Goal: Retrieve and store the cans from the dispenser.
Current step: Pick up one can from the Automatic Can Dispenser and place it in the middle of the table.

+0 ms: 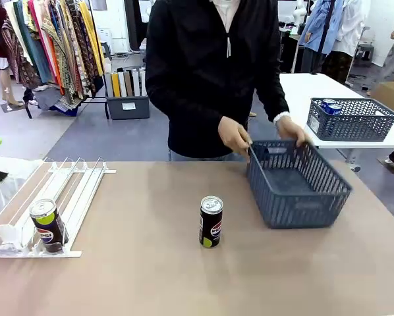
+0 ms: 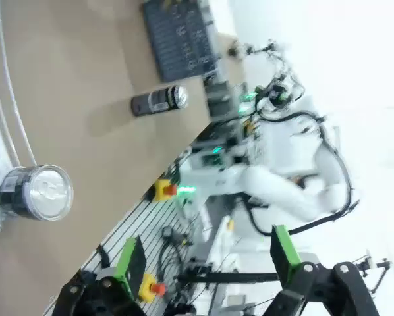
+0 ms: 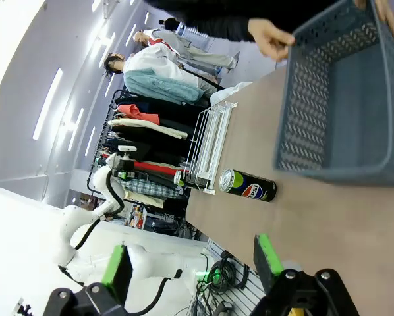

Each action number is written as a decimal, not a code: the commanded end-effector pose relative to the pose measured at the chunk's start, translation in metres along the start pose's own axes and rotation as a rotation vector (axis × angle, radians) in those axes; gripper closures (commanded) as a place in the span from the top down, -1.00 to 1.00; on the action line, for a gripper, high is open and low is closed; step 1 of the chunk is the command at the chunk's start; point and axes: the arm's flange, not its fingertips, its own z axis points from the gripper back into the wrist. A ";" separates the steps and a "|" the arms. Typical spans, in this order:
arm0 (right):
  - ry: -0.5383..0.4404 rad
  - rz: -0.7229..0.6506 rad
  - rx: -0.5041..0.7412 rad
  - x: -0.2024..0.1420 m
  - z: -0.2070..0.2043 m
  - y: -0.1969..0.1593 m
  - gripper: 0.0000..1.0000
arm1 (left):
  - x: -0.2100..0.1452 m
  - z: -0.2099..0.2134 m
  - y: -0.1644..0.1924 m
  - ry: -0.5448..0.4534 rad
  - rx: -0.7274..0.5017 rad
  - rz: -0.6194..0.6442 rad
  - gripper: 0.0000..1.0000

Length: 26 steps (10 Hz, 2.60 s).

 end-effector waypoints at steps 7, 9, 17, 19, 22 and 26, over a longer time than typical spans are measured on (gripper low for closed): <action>-0.020 0.015 0.026 0.004 -0.002 0.004 1.00 | 0.000 0.000 0.000 0.000 0.000 0.000 1.00; -0.020 0.015 0.026 0.004 -0.002 0.004 1.00 | 0.000 0.000 0.000 0.000 0.000 0.000 1.00; -0.020 0.015 0.026 0.004 -0.002 0.004 1.00 | 0.027 -0.117 -0.086 0.140 1.330 0.222 1.00; -0.020 0.015 0.026 0.004 -0.002 0.004 1.00 | 0.034 -0.133 -0.087 0.168 1.443 0.211 1.00; -0.020 0.015 0.026 0.004 -0.002 0.004 1.00 | 0.026 -0.128 -0.098 0.043 1.083 0.064 1.00; -0.020 0.015 0.026 0.004 -0.002 0.004 1.00 | 0.033 -0.139 -0.090 0.023 1.156 0.083 1.00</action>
